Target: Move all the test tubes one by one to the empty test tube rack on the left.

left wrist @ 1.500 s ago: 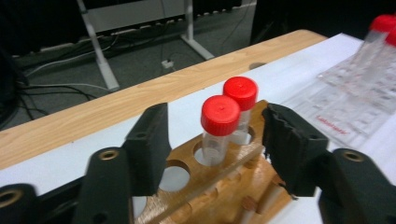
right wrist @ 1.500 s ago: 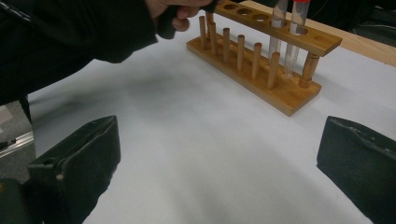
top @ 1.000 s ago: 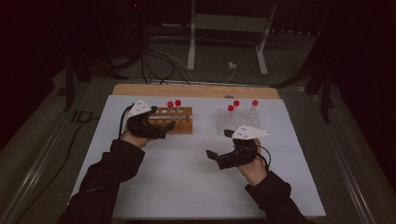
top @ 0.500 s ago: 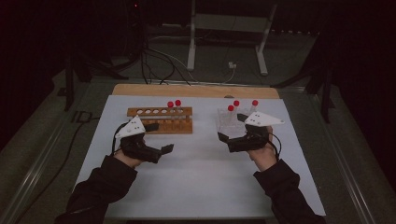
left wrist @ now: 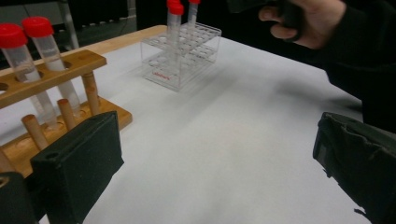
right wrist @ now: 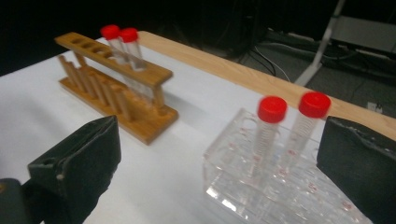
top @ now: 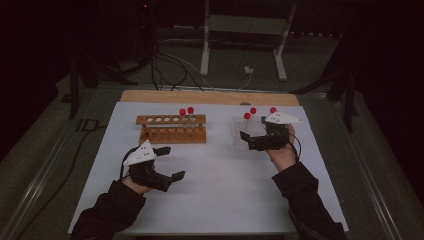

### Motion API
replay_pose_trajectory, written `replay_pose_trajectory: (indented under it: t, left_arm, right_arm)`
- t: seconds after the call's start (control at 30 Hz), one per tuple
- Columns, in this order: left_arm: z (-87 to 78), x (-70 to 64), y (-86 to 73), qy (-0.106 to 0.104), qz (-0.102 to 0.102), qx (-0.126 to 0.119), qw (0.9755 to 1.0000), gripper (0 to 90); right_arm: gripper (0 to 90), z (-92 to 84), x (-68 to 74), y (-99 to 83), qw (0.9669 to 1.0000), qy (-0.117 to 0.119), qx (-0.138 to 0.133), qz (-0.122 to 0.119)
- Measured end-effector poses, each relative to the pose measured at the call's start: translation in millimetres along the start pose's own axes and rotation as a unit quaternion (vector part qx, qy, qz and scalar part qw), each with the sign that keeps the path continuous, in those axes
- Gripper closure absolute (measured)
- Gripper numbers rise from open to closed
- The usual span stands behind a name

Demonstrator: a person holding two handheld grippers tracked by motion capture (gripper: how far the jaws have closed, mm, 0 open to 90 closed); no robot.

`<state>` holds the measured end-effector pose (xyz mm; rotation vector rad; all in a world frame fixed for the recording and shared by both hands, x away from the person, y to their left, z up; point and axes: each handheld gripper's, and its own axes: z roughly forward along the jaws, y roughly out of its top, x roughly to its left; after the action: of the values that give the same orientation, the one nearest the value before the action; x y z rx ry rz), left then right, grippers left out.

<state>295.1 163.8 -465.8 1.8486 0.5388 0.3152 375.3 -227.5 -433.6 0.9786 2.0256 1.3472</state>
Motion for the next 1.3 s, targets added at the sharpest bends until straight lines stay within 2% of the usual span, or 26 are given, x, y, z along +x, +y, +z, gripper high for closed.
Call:
replay_pose_trajectory:
  t: [0.1, 0.17, 0.23, 0.43, 0.6, 0.9, 1.03, 1.1, 1.3]
  left_arm:
    - [0.1, -0.7, -1.6, -0.001, 0.0, 0.001, 1.0, 2.1]
    - [0.7, -1.2, -2.3, -0.004, -0.001, 0.003, 1.0, 2.1]
    - [1.5, -2.1, -2.7, -0.003, 0.003, 0.006, 1.0, 2.1]
    - [3.1, -3.7, -4.0, -0.009, 0.002, 0.008, 0.9999, 2.1]
    - [2.9, -4.2, -3.7, -0.013, 0.002, 0.01, 0.9999, 2.1]
    - [3.7, -4.9, -4.3, -0.012, 0.007, 0.016, 0.9998, 2.1]
    - [3.4, -4.2, -4.3, -0.014, 0.006, 0.015, 0.9998, 2.1]
    - [3.5, -4.2, -4.4, -0.012, 0.006, 0.015, 0.9998, 2.1]
    - [3.5, -4.3, -4.3, -0.013, 0.007, 0.015, 0.9998, 2.1]
  right_arm:
    - [0.0, 7.2, -7.0, -3.9, 0.9995, -0.023, 0.01, 0.018]
    - [0.4, 13.0, -11.9, -7.1, 0.9989, -0.029, 0.021, 0.029]
    - [10.2, 17.9, -16.2, -11.0, 0.9981, -0.038, 0.028, 0.038]
    - [21.2, 29.4, -23.7, -16.8, 0.9959, -0.063, 0.043, 0.049]
    - [41.2, 37.9, -27.0, -18.3, 0.9962, -0.056, 0.052, 0.041]
    - [59.1, 56.4, -32.7, -17.2, 0.9954, -0.051, 0.064, 0.049]
    - [64.9, 62.4, -32.4, -18.3, 0.9952, -0.048, 0.073, 0.044]
    - [70.4, 64.6, -31.8, -18.8, 0.995, -0.048, 0.076, 0.043]
    - [74.9, 67.0, -31.7, -18.6, 0.9941, -0.059, 0.082, 0.04]
